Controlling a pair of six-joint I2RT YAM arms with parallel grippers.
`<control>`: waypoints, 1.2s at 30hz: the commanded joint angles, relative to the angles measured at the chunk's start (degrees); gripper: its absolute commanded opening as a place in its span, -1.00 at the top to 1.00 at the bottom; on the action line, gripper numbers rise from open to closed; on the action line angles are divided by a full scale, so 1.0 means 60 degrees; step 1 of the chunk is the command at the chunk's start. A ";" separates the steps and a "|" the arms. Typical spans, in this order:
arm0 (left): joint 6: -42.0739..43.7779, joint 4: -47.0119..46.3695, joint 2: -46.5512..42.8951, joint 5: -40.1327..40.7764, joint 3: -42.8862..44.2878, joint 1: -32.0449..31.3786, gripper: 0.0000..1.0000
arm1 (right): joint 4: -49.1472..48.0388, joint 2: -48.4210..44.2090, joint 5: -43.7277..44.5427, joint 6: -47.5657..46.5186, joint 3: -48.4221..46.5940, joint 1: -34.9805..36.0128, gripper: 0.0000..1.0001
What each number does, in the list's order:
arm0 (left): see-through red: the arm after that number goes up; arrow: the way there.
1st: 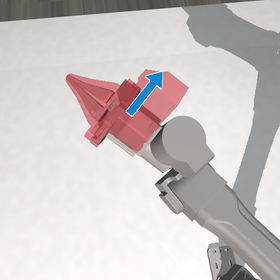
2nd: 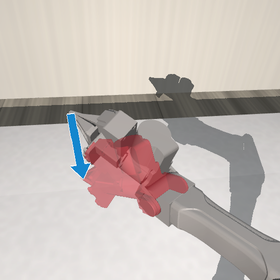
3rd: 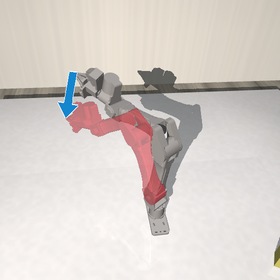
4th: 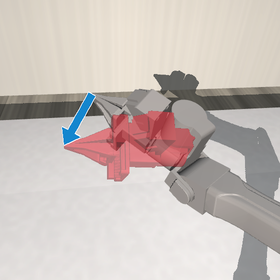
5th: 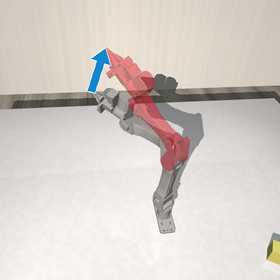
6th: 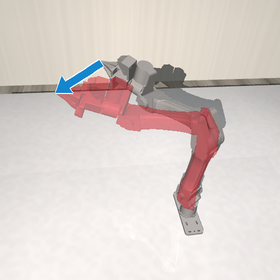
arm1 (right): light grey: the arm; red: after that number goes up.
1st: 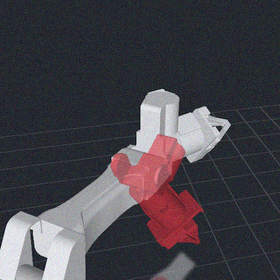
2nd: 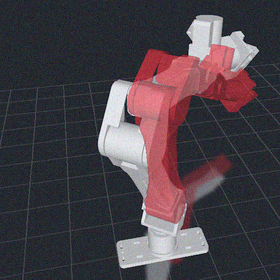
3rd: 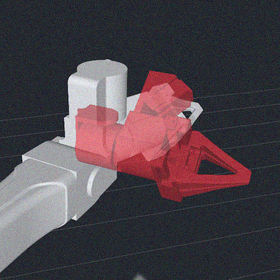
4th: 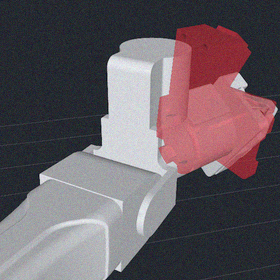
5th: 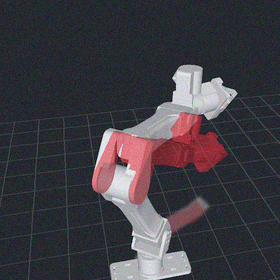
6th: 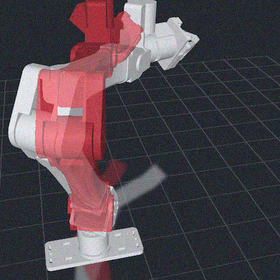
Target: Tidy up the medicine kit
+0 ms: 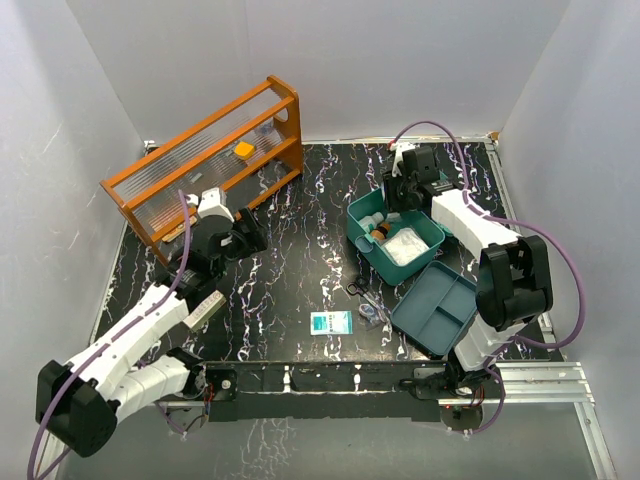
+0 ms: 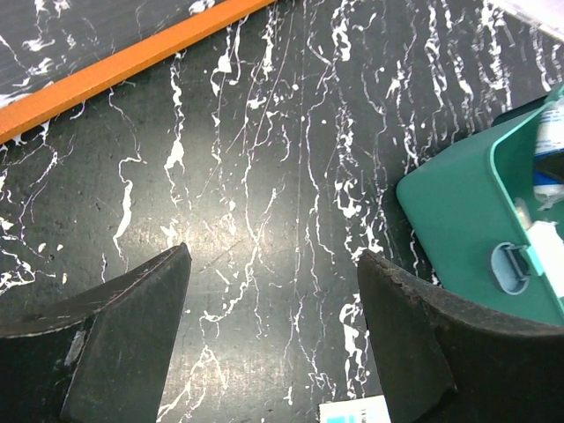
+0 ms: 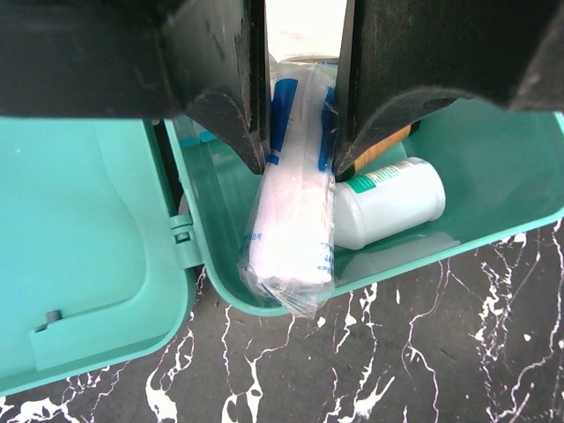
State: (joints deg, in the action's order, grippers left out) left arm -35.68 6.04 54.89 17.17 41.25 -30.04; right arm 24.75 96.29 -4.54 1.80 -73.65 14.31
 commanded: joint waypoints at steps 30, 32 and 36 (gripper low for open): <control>0.0560 -0.0305 -0.1331 0.0217 -0.0440 0.0064 -0.52 | -0.0236 0.0458 0.2434 -0.2629 -0.0418 0.0794 0.01; 0.0529 -0.0302 -0.1314 0.0197 -0.0439 0.0065 -0.52 | -0.0266 0.0387 0.2534 -0.2542 -0.0403 0.0854 0.06; 0.0489 -0.0308 -0.1320 0.0200 -0.0449 0.0064 -0.52 | -0.0428 0.0243 0.2417 -0.2405 -0.0231 0.0855 0.32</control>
State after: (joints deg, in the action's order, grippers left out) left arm -32.82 5.15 47.90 17.43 39.22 -30.04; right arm 24.62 99.50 9.08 -13.87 -73.01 19.35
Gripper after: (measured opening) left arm 0.760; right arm 0.378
